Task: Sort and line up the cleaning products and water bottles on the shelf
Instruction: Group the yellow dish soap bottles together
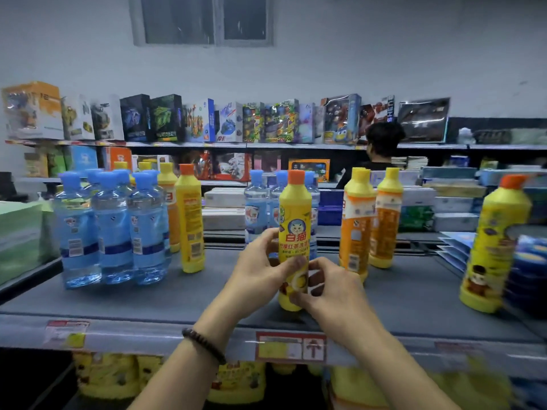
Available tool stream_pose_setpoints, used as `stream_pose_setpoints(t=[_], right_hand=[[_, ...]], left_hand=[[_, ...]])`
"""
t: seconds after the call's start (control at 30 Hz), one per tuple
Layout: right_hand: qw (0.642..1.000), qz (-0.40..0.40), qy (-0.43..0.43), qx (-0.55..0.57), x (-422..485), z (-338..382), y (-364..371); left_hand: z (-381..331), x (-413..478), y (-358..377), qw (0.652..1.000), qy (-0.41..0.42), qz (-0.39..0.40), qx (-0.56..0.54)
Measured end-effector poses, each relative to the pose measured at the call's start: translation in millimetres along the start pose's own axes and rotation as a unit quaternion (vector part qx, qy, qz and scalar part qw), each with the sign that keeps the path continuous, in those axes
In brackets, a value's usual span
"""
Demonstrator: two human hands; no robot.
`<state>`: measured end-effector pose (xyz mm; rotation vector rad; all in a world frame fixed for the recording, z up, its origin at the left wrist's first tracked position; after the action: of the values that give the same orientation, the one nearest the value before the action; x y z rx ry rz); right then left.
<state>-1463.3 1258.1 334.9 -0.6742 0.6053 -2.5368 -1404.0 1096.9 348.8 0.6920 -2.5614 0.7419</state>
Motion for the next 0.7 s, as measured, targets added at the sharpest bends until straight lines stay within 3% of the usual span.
stream_pose_setpoints(t=[0.13, 0.23, 0.43, 0.53, 0.7], right_hand=[[0.996, -0.079, -0.022, -0.029, -16.7, -29.4, -58.1], [0.98, -0.186, -0.058, -0.036, -33.2, -51.2, -102.6], [0.898, -0.431, -0.084, 0.002, -56.4, -93.7, -176.8], [0.901, -0.432, -0.036, -0.01, -55.3, -115.2, -201.0], [0.946, -0.319, 0.046, -0.043, -48.1, -137.5, -216.9]], left_hand=[[-22.0, 4.8, 61.2, 0.999, 0.038, -0.008, 0.036], [-37.2, 9.7, 101.6, 0.998, 0.04, 0.001, 0.042], [-57.7, 14.9, 165.1, 0.996, 0.062, -0.011, 0.055], [-67.3, 15.9, 189.0, 0.996, 0.072, -0.018, 0.059], [-82.7, 19.9, 220.6, 0.995, 0.073, -0.023, 0.058]])
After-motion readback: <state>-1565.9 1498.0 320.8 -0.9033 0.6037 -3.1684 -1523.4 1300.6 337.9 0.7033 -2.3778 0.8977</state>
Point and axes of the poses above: each hand's wrist, its own x-axis towards the middle knuckle, its own y-axis out of the palm, z = x × y, the point moved 1 cm from there along x, towards the middle knuckle, and after that the axes turned 9 degrees about x, right-handed, at the moved point
